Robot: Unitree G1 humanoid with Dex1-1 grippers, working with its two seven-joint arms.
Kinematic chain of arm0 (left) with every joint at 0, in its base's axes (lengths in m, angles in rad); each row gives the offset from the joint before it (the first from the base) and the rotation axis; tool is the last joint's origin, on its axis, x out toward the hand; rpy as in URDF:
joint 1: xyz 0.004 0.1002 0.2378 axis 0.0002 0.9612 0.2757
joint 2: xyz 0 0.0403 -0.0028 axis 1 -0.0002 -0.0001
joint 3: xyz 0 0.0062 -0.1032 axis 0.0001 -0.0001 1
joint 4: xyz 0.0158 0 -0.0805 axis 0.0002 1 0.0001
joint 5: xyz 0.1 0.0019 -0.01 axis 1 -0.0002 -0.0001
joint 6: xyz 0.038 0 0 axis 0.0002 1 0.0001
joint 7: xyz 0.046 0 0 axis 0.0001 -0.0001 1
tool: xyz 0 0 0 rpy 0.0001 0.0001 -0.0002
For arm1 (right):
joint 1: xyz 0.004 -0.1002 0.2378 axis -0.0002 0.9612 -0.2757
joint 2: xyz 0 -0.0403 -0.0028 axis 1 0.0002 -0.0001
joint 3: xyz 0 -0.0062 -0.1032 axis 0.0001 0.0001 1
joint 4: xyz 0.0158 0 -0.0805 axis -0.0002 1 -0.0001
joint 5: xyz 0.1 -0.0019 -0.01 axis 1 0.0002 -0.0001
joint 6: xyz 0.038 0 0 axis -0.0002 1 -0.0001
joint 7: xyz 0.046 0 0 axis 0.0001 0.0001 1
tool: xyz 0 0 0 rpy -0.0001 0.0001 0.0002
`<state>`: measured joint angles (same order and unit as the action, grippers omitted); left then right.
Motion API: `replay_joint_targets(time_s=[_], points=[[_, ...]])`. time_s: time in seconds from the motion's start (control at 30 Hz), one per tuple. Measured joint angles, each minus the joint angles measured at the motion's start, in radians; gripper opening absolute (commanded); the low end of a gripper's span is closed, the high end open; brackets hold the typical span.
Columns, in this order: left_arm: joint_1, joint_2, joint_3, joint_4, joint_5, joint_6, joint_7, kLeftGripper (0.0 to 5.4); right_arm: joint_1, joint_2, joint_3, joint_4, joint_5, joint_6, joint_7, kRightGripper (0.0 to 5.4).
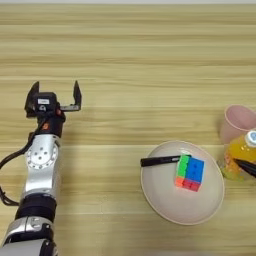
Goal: Move the objects on the table
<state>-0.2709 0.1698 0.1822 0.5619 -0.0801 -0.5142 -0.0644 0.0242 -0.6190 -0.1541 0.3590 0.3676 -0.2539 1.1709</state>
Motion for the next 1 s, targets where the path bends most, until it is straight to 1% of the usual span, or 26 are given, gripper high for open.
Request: replay_joint_targets(time_s=[0.27, 0.5, 0.7, 0.93, 0.97, 1.0], points=[[-0.002, -0.002, -0.002, 0.0, 0.004, 0.0, 0.005, 5.4, -0.004, 0.0, -0.003, -0.006, 0.002, 0.004, -0.004, 3.49], [-0.003, -0.002, -0.002, 0.001, 0.007, -0.001, 0.006, 5.4, -0.015, 0.001, -0.003, 0.037, -0.011, -0.002, -0.008, 3.49], [-0.003, -0.002, -0.001, 0.001, 0.007, -0.001, 0.005, 5.4, -0.022, 0.006, 0.007, 0.09, -0.048, -0.035, -0.023, 3.49], [-0.003, -0.002, -0.001, 0.001, 0.007, -0.001, 0.005, 5.4, -0.046, 0.02, 0.02, 0.125, -0.053, -0.07, -0.03, 3.48], [-0.004, -0.002, -0.001, 0.001, 0.007, -0.001, 0.005, 5.4, -0.047, 0.021, 0.021, 0.127, -0.053, -0.074, -0.03, 3.77], [-0.004, -0.002, -0.001, 0.002, 0.007, -0.001, 0.005, 5.4, -0.047, 0.026, 0.025, 0.129, -0.053, -0.083, -0.03, 3.88]])
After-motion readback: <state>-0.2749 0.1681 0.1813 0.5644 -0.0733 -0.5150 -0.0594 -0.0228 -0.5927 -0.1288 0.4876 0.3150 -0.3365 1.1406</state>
